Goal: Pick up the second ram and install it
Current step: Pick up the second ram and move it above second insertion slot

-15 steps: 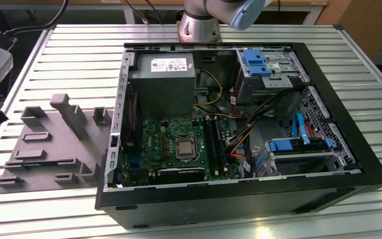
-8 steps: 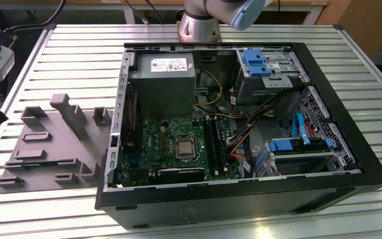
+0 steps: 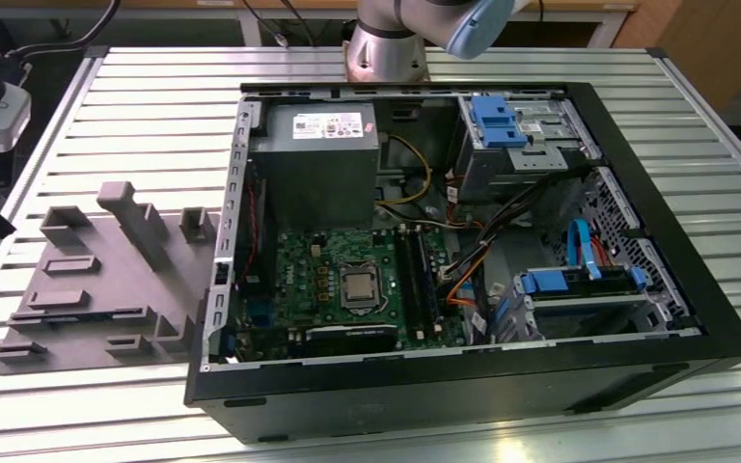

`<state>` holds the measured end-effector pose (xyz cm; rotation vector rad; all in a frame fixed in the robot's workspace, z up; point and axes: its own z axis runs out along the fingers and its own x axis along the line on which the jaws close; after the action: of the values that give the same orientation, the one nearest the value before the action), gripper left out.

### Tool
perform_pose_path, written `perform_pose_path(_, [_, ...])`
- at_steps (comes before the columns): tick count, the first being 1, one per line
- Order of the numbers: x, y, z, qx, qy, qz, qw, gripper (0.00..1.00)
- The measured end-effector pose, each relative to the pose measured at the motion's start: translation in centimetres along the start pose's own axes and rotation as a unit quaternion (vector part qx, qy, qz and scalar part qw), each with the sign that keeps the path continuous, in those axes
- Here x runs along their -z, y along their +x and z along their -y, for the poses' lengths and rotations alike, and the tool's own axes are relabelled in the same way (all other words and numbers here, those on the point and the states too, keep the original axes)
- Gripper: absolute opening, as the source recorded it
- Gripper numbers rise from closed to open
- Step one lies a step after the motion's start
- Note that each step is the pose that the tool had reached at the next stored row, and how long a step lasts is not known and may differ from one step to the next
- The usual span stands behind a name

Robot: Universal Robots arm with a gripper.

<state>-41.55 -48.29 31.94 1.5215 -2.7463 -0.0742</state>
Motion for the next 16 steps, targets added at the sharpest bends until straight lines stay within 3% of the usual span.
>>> perform_pose_path(8, [-0.01, 0.00, 0.00, 0.040, -0.0009, -0.0017, 0.9992, 0.11])
perform_pose_path(16, [-0.03, 0.00, 0.00, 0.078, -0.0017, -0.0033, 0.9969, 0.11])
